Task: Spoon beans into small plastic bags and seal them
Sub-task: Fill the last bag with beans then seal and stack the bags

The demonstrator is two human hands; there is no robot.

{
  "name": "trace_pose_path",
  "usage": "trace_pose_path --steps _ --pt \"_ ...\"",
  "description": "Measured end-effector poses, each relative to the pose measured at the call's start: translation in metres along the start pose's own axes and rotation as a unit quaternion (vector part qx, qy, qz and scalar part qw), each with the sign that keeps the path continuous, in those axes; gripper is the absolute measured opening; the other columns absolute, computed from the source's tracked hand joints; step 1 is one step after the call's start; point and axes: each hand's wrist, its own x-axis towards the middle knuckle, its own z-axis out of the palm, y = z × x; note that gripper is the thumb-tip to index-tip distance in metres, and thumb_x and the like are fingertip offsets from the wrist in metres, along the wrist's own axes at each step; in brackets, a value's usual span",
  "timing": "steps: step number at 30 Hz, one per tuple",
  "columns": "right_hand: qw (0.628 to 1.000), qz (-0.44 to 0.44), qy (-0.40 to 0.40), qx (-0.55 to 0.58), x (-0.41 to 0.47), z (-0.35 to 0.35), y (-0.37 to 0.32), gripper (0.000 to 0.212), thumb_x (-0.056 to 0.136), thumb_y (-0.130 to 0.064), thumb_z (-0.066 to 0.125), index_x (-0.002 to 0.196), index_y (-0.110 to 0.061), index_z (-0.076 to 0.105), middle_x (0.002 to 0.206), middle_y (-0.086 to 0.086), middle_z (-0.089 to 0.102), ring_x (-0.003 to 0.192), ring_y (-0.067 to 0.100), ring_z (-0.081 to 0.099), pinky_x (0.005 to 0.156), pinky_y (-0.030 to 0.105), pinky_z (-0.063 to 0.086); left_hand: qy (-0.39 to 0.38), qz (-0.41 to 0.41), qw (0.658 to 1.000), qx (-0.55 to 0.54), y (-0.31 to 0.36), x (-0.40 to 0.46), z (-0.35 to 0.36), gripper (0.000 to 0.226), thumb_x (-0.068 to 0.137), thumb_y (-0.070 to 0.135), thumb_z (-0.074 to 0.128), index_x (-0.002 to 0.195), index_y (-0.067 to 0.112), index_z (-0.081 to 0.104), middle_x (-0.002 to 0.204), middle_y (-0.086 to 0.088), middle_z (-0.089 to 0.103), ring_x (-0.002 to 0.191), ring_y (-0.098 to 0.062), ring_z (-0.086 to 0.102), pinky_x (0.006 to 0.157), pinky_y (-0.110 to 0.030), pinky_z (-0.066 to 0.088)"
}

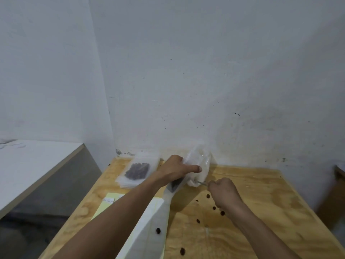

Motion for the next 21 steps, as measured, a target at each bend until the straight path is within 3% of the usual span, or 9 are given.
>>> trace_pose_path --steps 3,5,9,14,21 --pt "0.996 0.064 -0.022 0.064 0.002 -0.003 0.0 0.014 0.093 -0.008 0.051 0.082 -0.005 0.059 0.057 0.002 0.041 0.044 0.017 0.033 0.043 0.02 0.025 -0.019 0.001 1.0 -0.003 -0.006 -0.004 -0.011 0.08 0.063 0.065 0.082 0.104 -0.003 0.071 0.084 -0.014 0.071 0.072 -0.025 0.064 0.07 -0.037 0.051" --pt "0.994 0.072 -0.029 0.072 0.007 -0.006 0.002 0.017 0.091 -0.003 0.052 0.077 -0.007 0.06 0.058 0.002 0.04 0.044 0.016 0.033 0.043 0.022 0.026 -0.031 0.009 0.999 0.009 -0.005 -0.008 -0.017 0.063 0.071 0.06 0.081 0.103 0.006 0.076 0.09 -0.009 0.077 0.079 -0.03 0.071 0.076 -0.041 0.058" --pt "0.987 0.1 -0.01 0.126 0.011 -0.015 0.006 0.017 0.089 0.0 0.054 0.075 -0.004 0.061 0.055 0.004 0.041 0.044 0.016 0.034 0.036 0.021 0.028 -0.038 0.023 0.999 0.022 -0.006 -0.01 -0.03 0.035 0.078 0.05 0.082 0.097 0.021 0.078 0.091 0.002 0.079 0.085 -0.019 0.074 0.075 -0.028 0.057" --pt "0.993 0.07 0.007 0.094 0.014 -0.028 -0.001 0.014 0.089 -0.003 0.057 0.076 -0.006 0.06 0.054 0.002 0.038 0.042 0.016 0.03 0.037 0.021 0.023 -0.041 0.036 0.996 0.075 -0.004 -0.01 -0.028 0.042 0.079 0.051 0.08 0.105 0.019 0.074 0.1 -0.001 0.076 0.095 -0.022 0.071 0.088 -0.037 0.056" --pt "0.994 0.039 0.021 0.095 0.02 -0.058 -0.01 0.019 0.089 -0.006 0.064 0.071 -0.003 0.065 0.045 0.0 0.036 0.036 0.014 0.027 0.039 0.021 0.022 -0.029 0.027 0.999 -0.002 -0.012 -0.011 -0.035 0.038 0.076 0.048 0.082 0.105 0.023 0.076 0.099 0.003 0.079 0.094 -0.018 0.074 0.096 -0.041 0.057"
